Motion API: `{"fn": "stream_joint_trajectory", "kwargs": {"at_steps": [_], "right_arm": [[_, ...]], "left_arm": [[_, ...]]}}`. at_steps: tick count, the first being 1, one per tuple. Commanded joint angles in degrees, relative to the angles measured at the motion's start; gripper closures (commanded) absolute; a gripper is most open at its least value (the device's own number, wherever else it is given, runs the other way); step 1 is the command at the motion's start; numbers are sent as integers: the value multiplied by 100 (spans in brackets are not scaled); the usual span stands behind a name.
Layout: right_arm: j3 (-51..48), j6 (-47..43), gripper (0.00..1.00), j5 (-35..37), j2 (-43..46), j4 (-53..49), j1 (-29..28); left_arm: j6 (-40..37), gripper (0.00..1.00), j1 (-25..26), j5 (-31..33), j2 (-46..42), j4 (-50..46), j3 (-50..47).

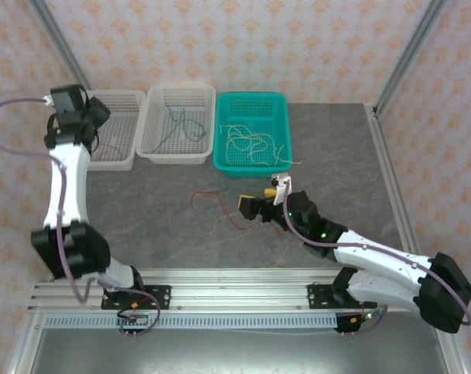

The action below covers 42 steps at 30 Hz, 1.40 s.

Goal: Untangle the cables
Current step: Pick up the cable at the center of the table.

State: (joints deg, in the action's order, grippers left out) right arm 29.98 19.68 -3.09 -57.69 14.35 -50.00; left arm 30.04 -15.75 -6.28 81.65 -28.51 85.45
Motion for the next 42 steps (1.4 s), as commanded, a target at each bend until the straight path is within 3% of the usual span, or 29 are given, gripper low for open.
{"fn": "stream_joint_trajectory", "kwargs": {"at_steps": [1,9,13,16,19,22,31,42], "right_arm": [[220,154,1,592,-5,-178,2],[199,554,1,1122,109,-499,156],[102,542,1,1153,188,-456,194],[52,536,1,1145,214,-451,201],[21,533,1,1110,275,-489,201],[-39,527,1,1143,370,-512,202],[-197,419,1,1397,891,-722,210],[-84,208,1,1335,1058,-837,210]], "left_arm": [[740,41,786,-428,-901,287,-755],[2926,46,3522,410,-2252,-56,-2956],[3661,46,4945,901,-1897,38,-3520],[3896,46,5473,852,-1187,276,-3547],[3912,47,5774,703,-405,660,-3424],[3559,46,5864,974,329,624,-3012],[2525,47,5591,1799,1646,303,-2330],[2076,83,5382,1453,2112,453,-2344]]}}
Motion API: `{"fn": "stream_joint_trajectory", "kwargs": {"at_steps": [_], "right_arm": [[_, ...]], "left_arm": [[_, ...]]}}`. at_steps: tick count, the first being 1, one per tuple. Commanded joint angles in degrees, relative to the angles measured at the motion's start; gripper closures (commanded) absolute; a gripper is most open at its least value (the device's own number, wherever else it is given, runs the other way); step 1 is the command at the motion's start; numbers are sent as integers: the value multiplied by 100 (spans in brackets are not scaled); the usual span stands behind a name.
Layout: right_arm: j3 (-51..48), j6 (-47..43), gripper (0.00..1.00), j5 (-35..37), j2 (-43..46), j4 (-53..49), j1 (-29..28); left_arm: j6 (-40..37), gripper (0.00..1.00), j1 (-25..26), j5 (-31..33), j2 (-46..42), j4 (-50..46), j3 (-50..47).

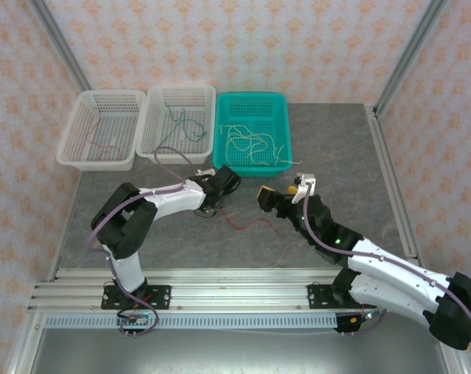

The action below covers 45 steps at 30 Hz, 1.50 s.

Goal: Untangle the cables
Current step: Pick up the cable at the center of the table, then place the cable into the container.

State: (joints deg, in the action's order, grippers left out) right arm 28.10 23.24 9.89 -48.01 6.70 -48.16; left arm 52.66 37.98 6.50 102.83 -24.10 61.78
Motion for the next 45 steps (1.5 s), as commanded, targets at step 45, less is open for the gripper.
{"fn": "stream_joint_trajectory", "kwargs": {"at_steps": [45], "right_arm": [[1944,-1864,1,-2628,-530,-918,44]], "left_arm": [[-6067,100,-5216,1668,540,-1629,5907]]}}
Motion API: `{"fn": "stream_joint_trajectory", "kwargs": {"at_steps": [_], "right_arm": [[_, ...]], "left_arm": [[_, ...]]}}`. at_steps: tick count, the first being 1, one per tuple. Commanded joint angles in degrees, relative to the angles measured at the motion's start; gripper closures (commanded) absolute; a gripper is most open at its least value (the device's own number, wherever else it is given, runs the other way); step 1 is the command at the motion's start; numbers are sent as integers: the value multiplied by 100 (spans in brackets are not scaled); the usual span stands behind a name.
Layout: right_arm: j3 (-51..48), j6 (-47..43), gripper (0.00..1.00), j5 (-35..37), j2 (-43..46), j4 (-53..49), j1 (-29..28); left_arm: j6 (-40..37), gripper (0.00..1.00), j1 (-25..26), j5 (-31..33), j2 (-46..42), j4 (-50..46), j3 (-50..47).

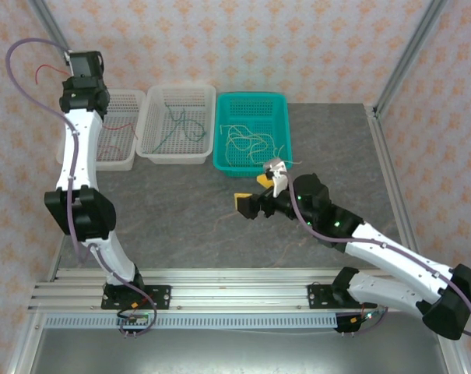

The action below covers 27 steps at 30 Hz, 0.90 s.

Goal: Untangle the cables
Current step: Place the cable into the container.

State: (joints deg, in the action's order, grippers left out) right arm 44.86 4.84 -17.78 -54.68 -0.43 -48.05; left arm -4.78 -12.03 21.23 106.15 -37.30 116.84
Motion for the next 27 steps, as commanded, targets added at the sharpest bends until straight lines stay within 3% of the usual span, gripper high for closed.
{"fn": "stream_joint_trajectory", "kwargs": {"at_steps": [1,10,15,19,20,24,27], "right_arm": [[274,-4,1,166,133,-217,33],[277,445,1,266,-115,27,33],[465,452,1,293,-390,16,33],[658,485,1,280,-683,22,33],[695,514,1,280,-742,40,33],[729,597,1,448,-899,178,33],[748,664,1,1167,-996,169,33]], "left_arm": [[-318,100,-265,103,369,-322,494],[-1097,100,-385,-198,1587,-28,914],[-1146,98,-373,-840,2116,-157,1081],[-835,48,-374,-1060,2240,8,1113],[-747,39,-369,-1148,2188,26,1120],[-217,25,-353,-1567,1648,101,936],[593,16,-342,-2147,740,551,61]]}}
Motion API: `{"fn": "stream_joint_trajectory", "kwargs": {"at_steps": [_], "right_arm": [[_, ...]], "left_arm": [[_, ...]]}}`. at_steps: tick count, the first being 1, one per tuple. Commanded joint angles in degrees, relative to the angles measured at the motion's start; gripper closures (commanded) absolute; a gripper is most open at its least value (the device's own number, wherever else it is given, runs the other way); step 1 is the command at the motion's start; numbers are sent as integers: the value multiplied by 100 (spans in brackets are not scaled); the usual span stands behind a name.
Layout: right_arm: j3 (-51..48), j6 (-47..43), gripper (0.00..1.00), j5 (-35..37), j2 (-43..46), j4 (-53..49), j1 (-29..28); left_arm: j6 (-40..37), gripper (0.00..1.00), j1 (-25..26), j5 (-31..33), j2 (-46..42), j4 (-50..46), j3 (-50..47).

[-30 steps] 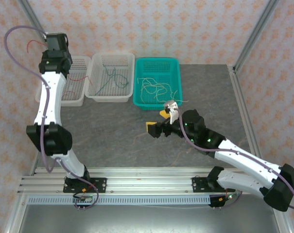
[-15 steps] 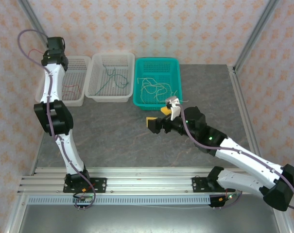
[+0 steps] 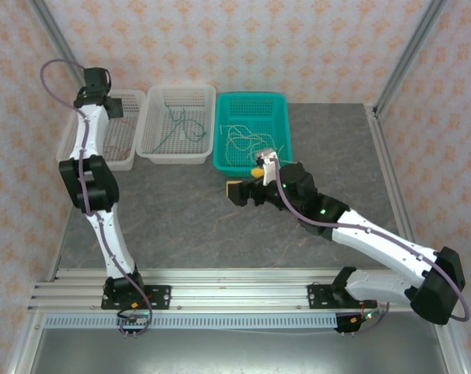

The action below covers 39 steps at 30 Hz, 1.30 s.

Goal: Untangle the cables
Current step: Place the cable into the container, then reset both arms

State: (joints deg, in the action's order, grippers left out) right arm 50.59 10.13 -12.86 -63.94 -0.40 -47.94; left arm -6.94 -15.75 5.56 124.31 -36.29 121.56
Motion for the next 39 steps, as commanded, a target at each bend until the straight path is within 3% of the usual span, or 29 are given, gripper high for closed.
{"fn": "stream_joint_trajectory", "kwargs": {"at_steps": [1,4,9,13,17,21,25,29,35,36,37,38,39], "right_arm": [[173,195,1,1030,-83,121,30],[162,240,1,1805,-45,-53,155],[29,774,1,2366,278,-477,1176],[-370,744,1,2770,637,-480,2265],[-774,632,1,2976,666,-441,3361],[-1578,-133,1,3297,593,582,3797],[-2479,-554,1,3866,240,1955,4007],[-2882,-505,1,3841,-695,2991,4363],[-2648,-852,1,3003,-2130,4482,4525],[-2644,-967,1,2588,-2139,4421,4530],[-2786,-1073,1,2295,-2351,4841,4531],[-3222,-1155,1,2325,-2658,6175,4537],[-3323,-1045,1,2292,-2456,5985,4592]], "left_arm": [[1059,12,66,-787,-1422,773,-775],[1549,5,284,-979,-2526,1252,-1849],[2196,3,863,-1047,-4295,2037,-3833],[2538,5,1607,-586,-5608,2382,-5534],[2436,5,2503,380,-6529,2504,-7150],[2548,5,2685,1026,-7121,2807,-8442],[2281,3,2705,1775,-7386,3243,-9277],[2068,0,2703,2204,-7065,3526,-9378],[1263,0,2705,2098,-6267,4891,-9431],[1160,0,2708,2098,-6147,5055,-9442],[1081,0,2699,2109,-5986,5252,-9462],[1072,0,2671,2067,-5823,5405,-9472],[1082,0,2624,1907,-5691,5545,-9473]]}}
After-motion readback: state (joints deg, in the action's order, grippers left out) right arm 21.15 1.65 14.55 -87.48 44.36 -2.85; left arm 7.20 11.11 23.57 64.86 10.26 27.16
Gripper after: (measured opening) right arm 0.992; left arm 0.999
